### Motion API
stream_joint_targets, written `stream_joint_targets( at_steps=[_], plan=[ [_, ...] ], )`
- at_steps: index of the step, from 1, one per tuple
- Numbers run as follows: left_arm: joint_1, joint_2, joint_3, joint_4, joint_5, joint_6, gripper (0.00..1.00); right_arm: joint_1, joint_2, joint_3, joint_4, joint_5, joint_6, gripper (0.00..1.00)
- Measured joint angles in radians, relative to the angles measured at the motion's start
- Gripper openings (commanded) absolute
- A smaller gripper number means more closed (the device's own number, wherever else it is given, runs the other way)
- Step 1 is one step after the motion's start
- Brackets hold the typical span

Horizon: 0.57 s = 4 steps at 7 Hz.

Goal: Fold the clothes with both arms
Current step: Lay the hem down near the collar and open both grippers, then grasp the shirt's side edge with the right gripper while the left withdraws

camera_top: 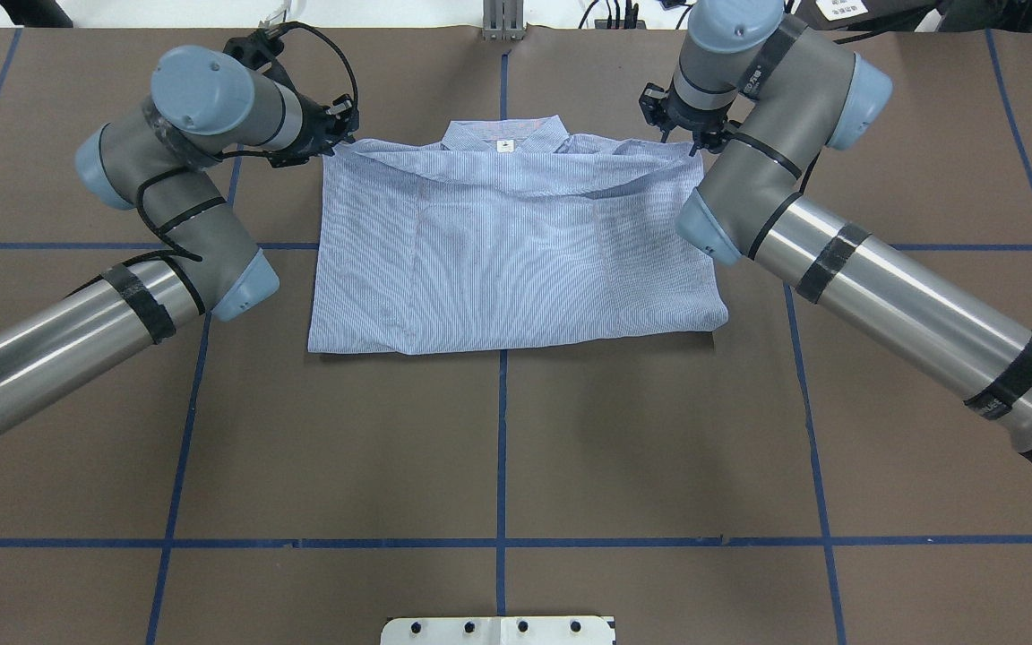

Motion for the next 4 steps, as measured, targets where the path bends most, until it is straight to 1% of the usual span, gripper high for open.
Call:
stream_joint_targets(
  at_steps=[1, 2, 3, 4],
  plan=[
    [-0.018, 0.002, -0.01, -0.001, -0.005, 0.004, 0.48, 0.013, 0.001, 0.012, 0.002, 0.018, 0.003, 1.0],
    [-0.032, 0.009, -0.035, 0.0, -0.023, 0.006, 0.48, 0.024, -0.028, 0.066, 0.004, 0.047, 0.016, 1.0],
    [-0.046, 0.034, -0.082, 0.002, -0.062, 0.007, 0.48, 0.025, -0.102, 0.173, 0.005, 0.07, 0.049, 1.0],
    [-0.058, 0.076, -0.148, 0.005, -0.103, 0.008, 0.48, 0.011, -0.197, 0.302, 0.008, 0.079, 0.104, 1.0]
  ],
)
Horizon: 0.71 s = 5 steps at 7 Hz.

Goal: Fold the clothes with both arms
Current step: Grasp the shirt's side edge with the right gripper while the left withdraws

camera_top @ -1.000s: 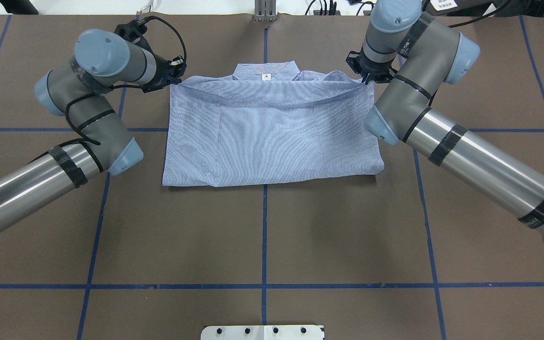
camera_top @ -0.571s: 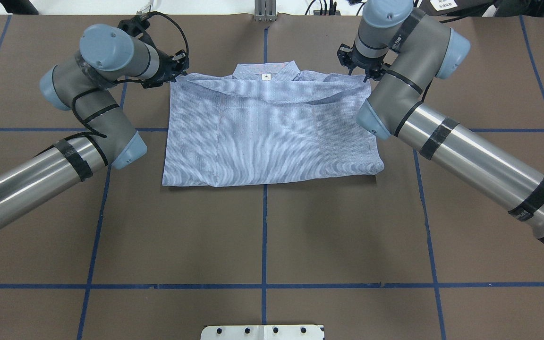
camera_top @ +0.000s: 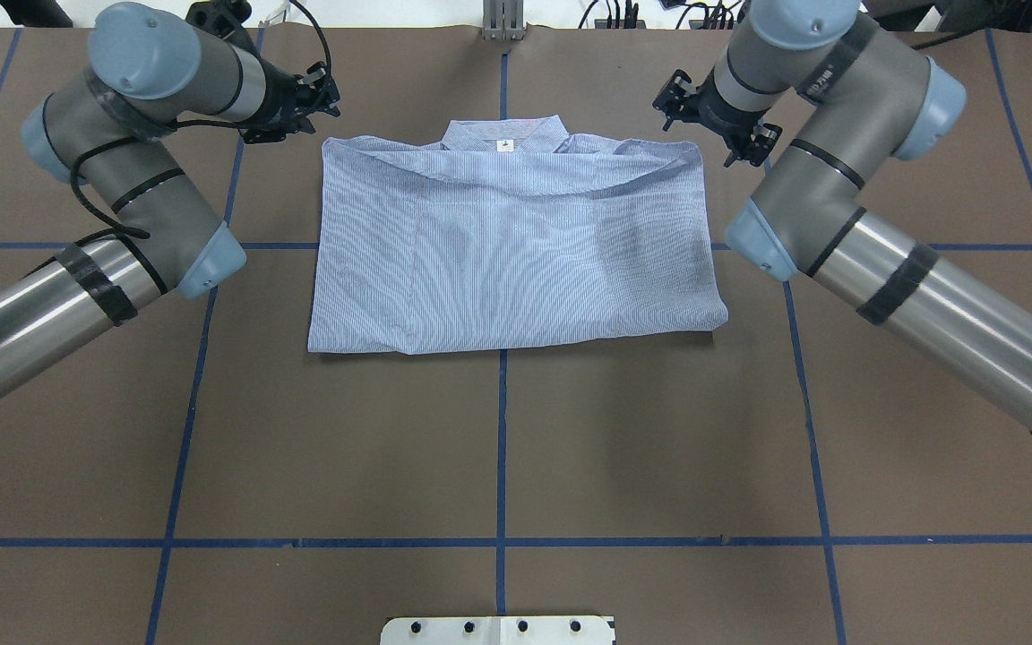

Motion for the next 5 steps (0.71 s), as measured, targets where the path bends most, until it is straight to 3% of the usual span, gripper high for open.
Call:
stream_joint_targets(
  at_steps=[2, 5],
  plan=[
    [-0.009, 0.065, -0.082, -0.002, -0.03, 0.003, 0.48, -0.073, -0.159, 0.197, 0.015, -0.036, 0.111, 1.0],
    [-0.008, 0.085, -0.127, 0.007, -0.04, 0.004, 0.48, -0.157, -0.343, 0.266, 0.254, -0.083, 0.282, 1.0]
  ],
)
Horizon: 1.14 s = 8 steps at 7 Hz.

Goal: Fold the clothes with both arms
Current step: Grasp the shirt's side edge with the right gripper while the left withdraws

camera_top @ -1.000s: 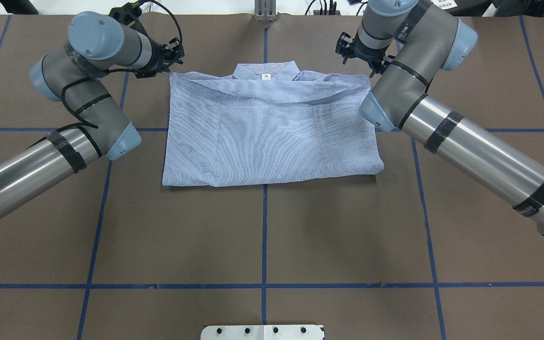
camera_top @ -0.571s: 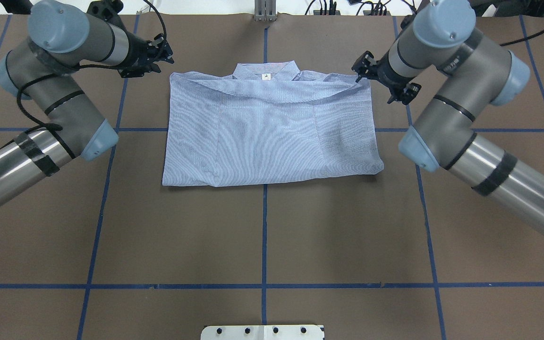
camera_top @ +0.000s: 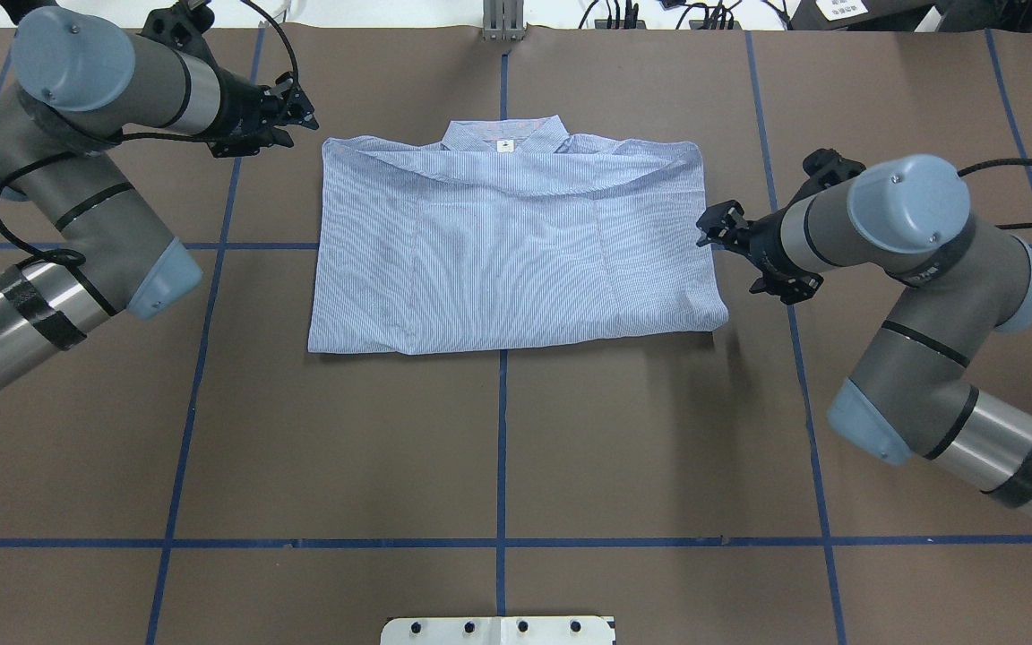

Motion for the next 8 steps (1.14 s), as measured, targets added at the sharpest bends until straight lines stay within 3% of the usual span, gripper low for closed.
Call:
stream_joint_targets(
  at_steps=[3, 4, 5, 6, 8],
  plan=[
    [0.0, 0.002, -0.005, 0.002, 0.001, 0.0, 0.47, -0.051, -0.041, -0.008, 0.076, -0.028, 0.043, 0.99],
    [0.0, 0.003, -0.004, 0.003, 0.001, 0.0, 0.47, -0.065, -0.049, -0.008, 0.078, -0.031, 0.044, 0.81],
    [0.0, 0.003, -0.003, 0.003, 0.001, 0.0, 0.47, -0.076, -0.056, -0.006, 0.079, -0.03, 0.045, 0.31],
    [0.0, 0.003, -0.002, 0.002, 0.002, 0.0, 0.47, -0.082, -0.06, -0.001, 0.079, -0.028, 0.058, 0.0],
    [0.0, 0.005, -0.002, 0.002, 0.003, 0.0, 0.46, -0.088, -0.057, 0.004, 0.08, -0.024, 0.091, 0.0]
  ],
)
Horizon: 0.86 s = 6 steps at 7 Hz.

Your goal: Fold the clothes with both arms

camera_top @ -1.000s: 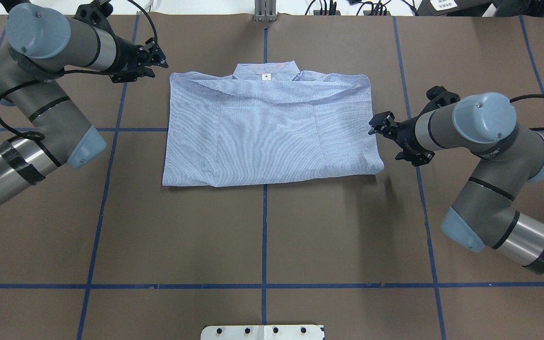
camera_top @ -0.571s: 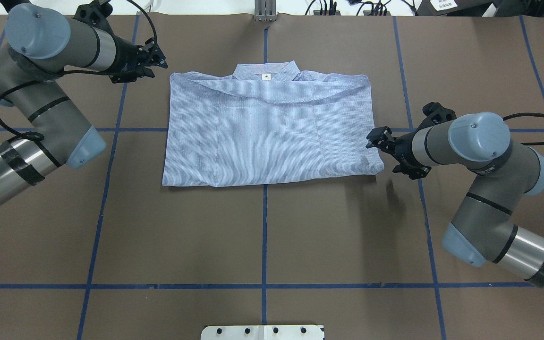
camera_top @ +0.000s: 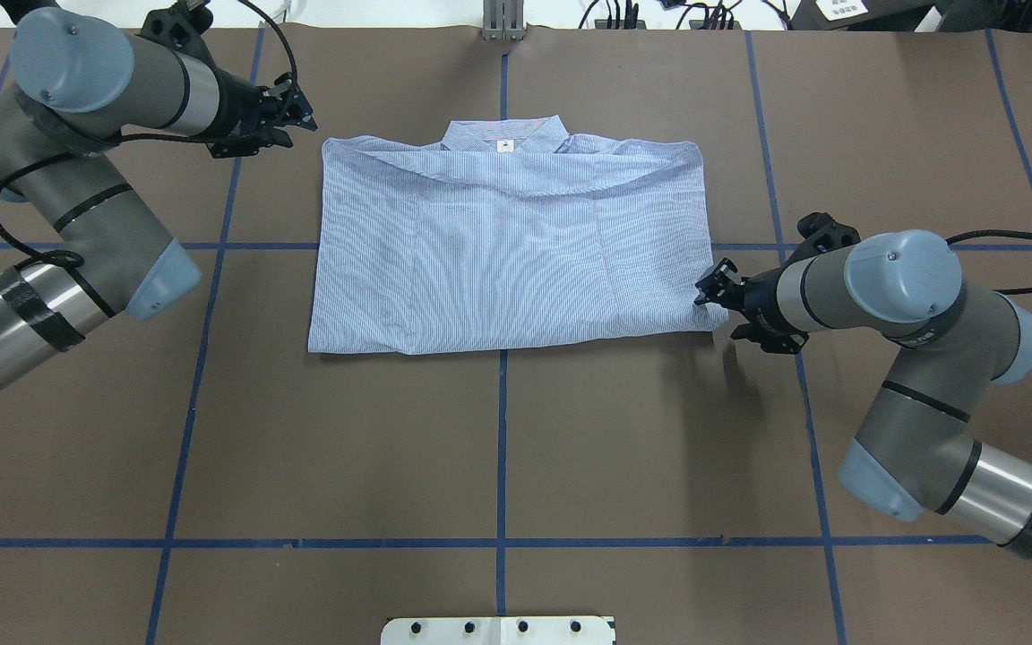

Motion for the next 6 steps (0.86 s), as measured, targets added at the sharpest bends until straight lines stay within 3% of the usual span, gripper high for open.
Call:
stream_joint_targets(
  at_steps=[4, 6],
  plan=[
    [0.0, 0.027, -0.004, -0.006, 0.0, 0.001, 0.45, 0.001, -0.005, 0.032, 0.002, 0.019, 0.005, 0.0],
    [0.0, 0.031, -0.043, -0.005, -0.03, 0.001, 0.45, -0.005, -0.128, 0.195, -0.003, 0.09, 0.006, 0.0]
  ],
)
